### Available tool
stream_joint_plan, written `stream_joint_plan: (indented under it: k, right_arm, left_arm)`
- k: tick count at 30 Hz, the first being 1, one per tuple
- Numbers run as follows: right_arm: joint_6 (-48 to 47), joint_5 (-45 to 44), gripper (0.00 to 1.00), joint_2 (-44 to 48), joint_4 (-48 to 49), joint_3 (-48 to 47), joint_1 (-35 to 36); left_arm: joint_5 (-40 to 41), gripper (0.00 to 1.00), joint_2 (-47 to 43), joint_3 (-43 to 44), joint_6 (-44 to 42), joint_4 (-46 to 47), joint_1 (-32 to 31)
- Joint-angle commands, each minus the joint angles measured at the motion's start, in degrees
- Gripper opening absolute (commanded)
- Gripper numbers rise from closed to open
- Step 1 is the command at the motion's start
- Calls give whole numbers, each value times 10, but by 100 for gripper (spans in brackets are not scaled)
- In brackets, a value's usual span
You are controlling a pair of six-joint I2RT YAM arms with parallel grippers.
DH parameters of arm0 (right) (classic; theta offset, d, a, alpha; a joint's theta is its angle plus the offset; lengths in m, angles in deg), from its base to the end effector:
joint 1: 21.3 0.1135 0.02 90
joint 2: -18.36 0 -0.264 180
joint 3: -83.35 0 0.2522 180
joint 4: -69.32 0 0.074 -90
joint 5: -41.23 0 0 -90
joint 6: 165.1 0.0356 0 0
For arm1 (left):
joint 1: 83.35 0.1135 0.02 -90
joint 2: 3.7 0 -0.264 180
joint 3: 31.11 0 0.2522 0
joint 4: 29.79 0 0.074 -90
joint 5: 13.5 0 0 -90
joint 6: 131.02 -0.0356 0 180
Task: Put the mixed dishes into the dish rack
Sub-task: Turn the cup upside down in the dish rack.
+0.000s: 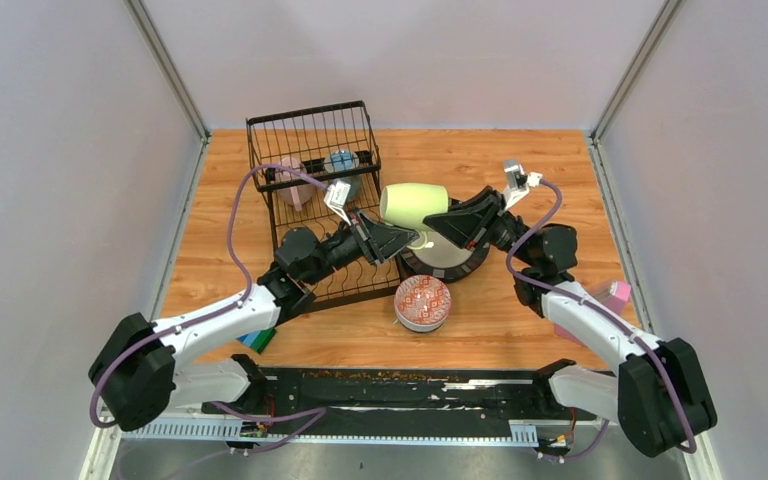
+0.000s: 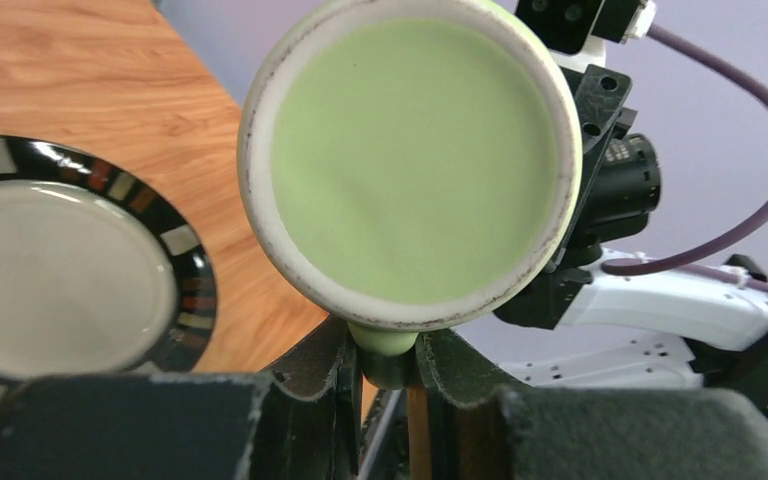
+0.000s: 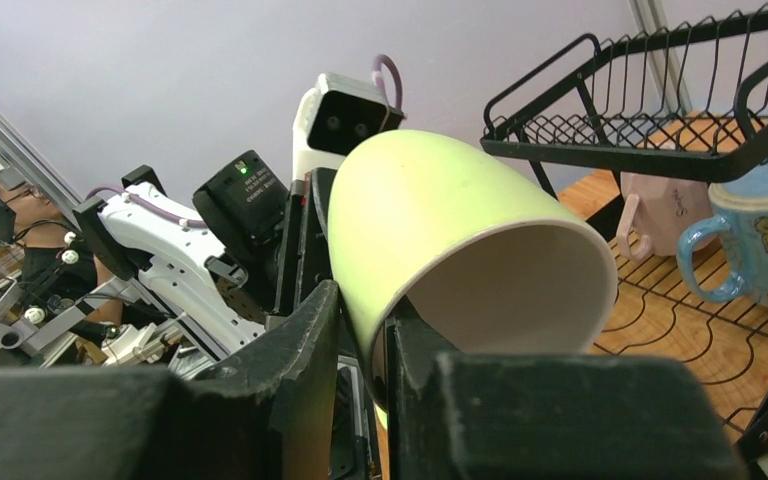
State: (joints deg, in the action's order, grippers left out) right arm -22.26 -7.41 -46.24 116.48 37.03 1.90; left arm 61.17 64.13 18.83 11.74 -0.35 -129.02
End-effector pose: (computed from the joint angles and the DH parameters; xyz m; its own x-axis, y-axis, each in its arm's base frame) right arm 0.2062 0.1140 0.3215 -0.3913 0.4831 -0.7833 -0.8536 0.1274 0.5051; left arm 0.1795 -0.1972 0.3022 -0.6086 -0.4757 -0.6350 0.6384 0.1817 -0.7480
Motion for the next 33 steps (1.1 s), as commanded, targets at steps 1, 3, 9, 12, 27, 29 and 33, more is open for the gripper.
stream_joint_plan:
  k: [1,3,9,12,27,29,33]
  right_arm:
    - [23,-5,20,-32,-38,-29,3]
    - [34,2,21,-44,-31,-33,3]
    - [43,9,28,-58,-26,-37,3]
    - [42,4,32,-59,-34,-37,3]
    - [47,13,54,-70,-51,-47,3]
    - [48,16,57,-72,-56,-49,2]
    - [38,17,63,-74,-82,-57,2]
  left_arm:
    - [10,0,-29,31,-127,-30,-8]
    - [13,0,-33,30,-130,-33,-8]
    - [19,0,-43,29,-138,-41,-7]
    - [24,0,-52,28,-145,-54,-7]
    - [54,0,-103,24,-186,-114,-7]
    - [64,0,-111,26,-196,-136,-7]
    - [90,0,-127,30,-219,-184,-7]
